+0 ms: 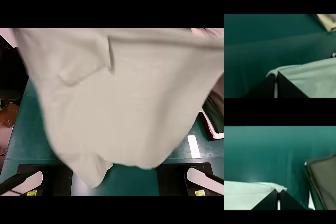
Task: Fold the shirts.
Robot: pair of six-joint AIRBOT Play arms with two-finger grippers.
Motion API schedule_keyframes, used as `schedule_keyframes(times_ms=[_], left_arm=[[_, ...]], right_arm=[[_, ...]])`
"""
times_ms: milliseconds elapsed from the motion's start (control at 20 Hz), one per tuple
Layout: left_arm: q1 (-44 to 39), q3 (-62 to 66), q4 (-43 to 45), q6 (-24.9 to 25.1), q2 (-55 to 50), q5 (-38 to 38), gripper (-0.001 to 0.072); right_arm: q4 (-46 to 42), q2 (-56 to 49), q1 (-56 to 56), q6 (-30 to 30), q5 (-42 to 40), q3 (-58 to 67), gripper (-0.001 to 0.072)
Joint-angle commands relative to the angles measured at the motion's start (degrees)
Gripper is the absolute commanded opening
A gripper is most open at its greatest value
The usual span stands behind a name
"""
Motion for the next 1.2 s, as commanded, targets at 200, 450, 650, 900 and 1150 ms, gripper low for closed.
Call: schedule_keyframes(times_ms=[200, 450, 650, 900, 1150], left_arm=[[-6.5, -5.1, 0.8, 6.1, -24.2, 3.0, 0.0025], [-7.0, -5.1, 1.2, 6.4, -28.0, 23.9, 0.0026], [-7.0, -5.1, 1.3, 10.5, -28.0, 30.0, 0.0026], [-7.0, -5.1, 5.9, 12.5, -28.0, 20.0, 0.0026], [-7.0, -5.2, 18.0, 12.5, -28.0, 2.1, 0.0026]], right_arm=[[-16.0, -24.3, 15.1, 6.1, -4.0, 0.2, 0.0012], [-16.6, -31.7, 16.8, 11.1, -16.0, 3.3, 0.0012], [-17.0, -32.1, 16.7, 12.0, -22.1, 3.5, 0.0012], [-17.0, -32.2, 17.4, 11.0, -17.1, 3.4, 0.0012], [-16.9, -32.0, 17.5, 8.7, -5.3, -0.9, 0.0012]])
